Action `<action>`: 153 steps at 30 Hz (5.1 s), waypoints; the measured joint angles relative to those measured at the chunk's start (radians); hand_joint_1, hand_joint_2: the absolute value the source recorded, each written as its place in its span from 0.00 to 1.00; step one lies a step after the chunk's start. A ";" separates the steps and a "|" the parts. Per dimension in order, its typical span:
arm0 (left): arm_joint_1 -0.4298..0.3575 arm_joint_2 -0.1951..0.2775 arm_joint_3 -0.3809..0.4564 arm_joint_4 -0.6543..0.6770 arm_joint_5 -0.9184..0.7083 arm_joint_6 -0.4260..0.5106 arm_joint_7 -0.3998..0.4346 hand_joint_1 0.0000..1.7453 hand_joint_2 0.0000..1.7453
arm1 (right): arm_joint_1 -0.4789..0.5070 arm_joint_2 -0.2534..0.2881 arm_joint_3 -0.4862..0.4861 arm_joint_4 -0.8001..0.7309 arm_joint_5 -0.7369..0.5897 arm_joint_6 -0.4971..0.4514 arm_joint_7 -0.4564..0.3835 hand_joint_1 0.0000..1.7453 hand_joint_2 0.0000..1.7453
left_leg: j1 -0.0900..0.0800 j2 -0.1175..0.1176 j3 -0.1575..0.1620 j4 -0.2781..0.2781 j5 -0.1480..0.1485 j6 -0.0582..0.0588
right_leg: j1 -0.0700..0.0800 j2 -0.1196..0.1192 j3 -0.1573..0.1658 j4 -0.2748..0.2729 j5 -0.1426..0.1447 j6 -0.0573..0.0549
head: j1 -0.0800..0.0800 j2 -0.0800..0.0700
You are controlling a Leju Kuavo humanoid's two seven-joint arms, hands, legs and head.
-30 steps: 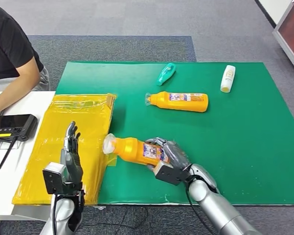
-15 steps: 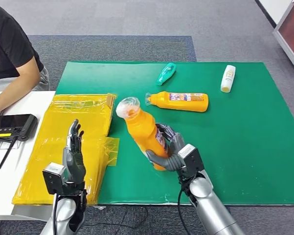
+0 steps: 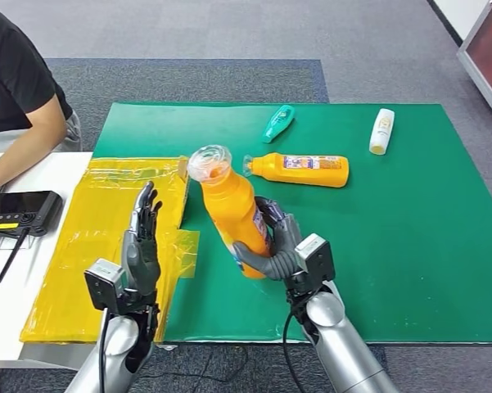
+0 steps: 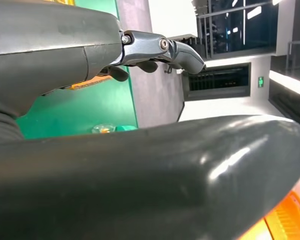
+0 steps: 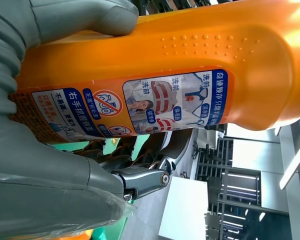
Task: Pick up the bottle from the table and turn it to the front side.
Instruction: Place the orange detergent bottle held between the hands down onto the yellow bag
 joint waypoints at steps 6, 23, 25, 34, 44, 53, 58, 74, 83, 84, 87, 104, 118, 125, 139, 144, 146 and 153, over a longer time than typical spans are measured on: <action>-0.032 0.003 -0.012 0.010 0.042 -0.028 0.028 0.00 0.00 | -0.006 0.008 0.015 -0.008 -0.012 0.008 0.000 1.00 1.00 | 0.000 0.000 0.000 0.000 0.000 0.000 | 0.000 0.000 0.000 0.000 0.000 0.000 | 0.000 0.000; -0.133 -0.022 -0.034 0.114 0.174 -0.067 0.115 0.00 0.00 | -0.017 0.007 0.098 -0.025 0.005 -0.015 0.010 1.00 1.00 | 0.000 0.000 0.000 0.000 0.000 0.000 | 0.000 0.000 -0.001 0.000 0.000 0.000 | 0.000 0.000; -0.135 -0.024 -0.040 0.121 0.168 -0.063 0.113 0.00 0.00 | -0.017 0.007 0.105 -0.025 0.006 -0.015 0.011 1.00 1.00 | 0.000 0.000 -0.001 0.000 0.000 0.000 | 0.000 0.000 -0.001 0.000 0.000 0.000 | 0.000 0.000; -0.144 -0.025 -0.078 0.144 0.107 -0.013 0.109 0.00 0.00 | -0.018 0.005 0.119 -0.026 0.006 -0.024 0.011 1.00 1.00 | 0.000 0.000 -0.001 0.000 0.000 0.000 | 0.000 0.000 -0.001 0.000 0.000 0.000 | 0.000 0.000; -0.149 -0.025 -0.107 0.156 0.083 0.008 0.116 0.00 0.25 | -0.018 0.000 0.126 -0.027 0.004 -0.027 0.011 1.00 1.00 | 0.000 0.000 -0.001 0.000 0.000 0.000 | 0.000 0.000 -0.001 0.000 0.000 0.000 | 0.000 0.000; -0.162 -0.025 -0.126 0.164 0.107 0.002 0.134 0.00 0.00 | -0.019 -0.002 0.132 -0.028 0.006 -0.035 0.011 1.00 1.00 | 0.000 0.000 -0.001 0.000 0.000 0.000 | 0.000 0.000 -0.001 0.000 0.000 0.000 | 0.000 0.000; -0.167 -0.023 -0.127 0.165 0.155 -0.039 0.139 0.00 0.00 | -0.015 -0.005 0.134 -0.036 0.000 -0.049 0.009 1.00 1.00 | 0.000 0.000 -0.001 0.000 0.000 0.000 | 0.000 0.000 -0.001 0.000 0.000 0.000 | 0.000 0.000; -0.162 0.000 -0.203 0.042 0.094 -0.034 0.144 0.00 1.00 | 0.006 -0.012 0.100 -0.056 -0.067 -0.069 -0.002 1.00 1.00 | 0.000 0.000 -0.001 0.000 0.000 0.000 | 0.000 0.000 -0.002 0.000 0.000 0.000 | 0.000 0.000; -0.174 0.016 -0.256 0.029 0.057 -0.014 0.156 0.00 0.50 | 0.006 -0.013 0.095 -0.055 -0.066 -0.080 -0.003 1.00 1.00 | 0.000 0.000 -0.001 0.000 0.000 0.000 | 0.000 0.000 -0.002 0.000 0.000 0.000 | 0.000 0.000; -0.176 0.017 -0.258 0.029 0.057 -0.014 0.156 0.00 0.25 | 0.006 -0.013 0.095 -0.055 -0.066 -0.080 -0.003 1.00 1.00 | 0.000 0.000 -0.001 0.000 0.000 0.000 | 0.000 0.000 -0.002 0.000 0.000 0.000 | 0.000 0.000; -0.181 0.020 -0.261 0.029 0.057 -0.015 0.158 0.00 0.75 | 0.006 -0.013 0.092 -0.055 -0.065 -0.084 -0.003 1.00 1.00 | 0.000 0.000 -0.002 0.000 0.000 0.000 | 0.000 0.000 -0.002 0.000 0.000 0.000 | 0.000 0.000; -0.219 0.040 -0.255 0.024 0.049 -0.025 0.165 0.00 1.00 | 0.006 -0.013 0.092 -0.055 -0.044 -0.104 -0.004 1.00 1.00 | 0.000 0.000 -0.002 0.000 0.000 0.000 | 0.000 0.000 -0.002 0.000 0.000 0.000 | 0.000 0.000; -0.221 0.041 -0.240 0.021 0.050 -0.018 0.165 0.00 1.00 | 0.023 -0.017 0.093 -0.069 0.039 -0.125 -0.044 1.00 1.00 | 0.000 0.000 -0.002 0.000 0.000 0.000 | 0.000 0.000 -0.002 0.000 0.000 0.000 | 0.000 0.000; -0.221 0.041 -0.237 0.021 0.050 -0.018 0.165 0.00 1.00 | 0.026 -0.022 0.097 -0.078 0.059 -0.127 -0.052 1.00 1.00 | 0.000 0.000 -0.002 0.000 0.000 0.000 | 0.000 0.000 -0.002 0.000 0.000 0.000 | 0.000 0.000; -0.223 0.038 -0.235 0.021 0.080 -0.051 0.169 0.00 1.00 | 0.024 -0.025 0.111 -0.096 0.064 -0.098 -0.053 1.00 1.00 | 0.000 0.000 -0.002 0.000 0.000 0.000 | 0.000 0.000 -0.002 0.000 0.000 0.000 | 0.000 0.000; -0.223 0.033 -0.235 0.022 0.091 -0.061 0.168 0.00 1.00 | 0.022 -0.026 0.125 -0.097 0.043 -0.053 -0.049 1.00 1.00 | 0.000 0.000 -0.002 0.000 0.000 0.000 | 0.000 0.000 -0.002 0.000 0.000 0.000 | 0.000 0.000; -0.223 0.032 -0.235 0.022 0.097 -0.067 0.167 0.00 1.00 | 0.019 -0.028 0.131 -0.097 0.040 -0.038 -0.049 1.00 1.00 | 0.000 0.000 -0.002 0.000 0.000 0.000 | 0.000 0.000 -0.002 0.000 0.000 0.000 | 0.000 0.000; -0.223 0.030 -0.230 0.022 0.145 -0.112 0.164 0.00 1.00 | 0.006 -0.032 0.143 -0.100 0.033 -0.008 -0.050 1.00 1.00 | 0.000 0.000 -0.002 0.000 0.000 0.000 | 0.000 0.000 -0.002 0.000 0.000 0.000 | 0.000 0.000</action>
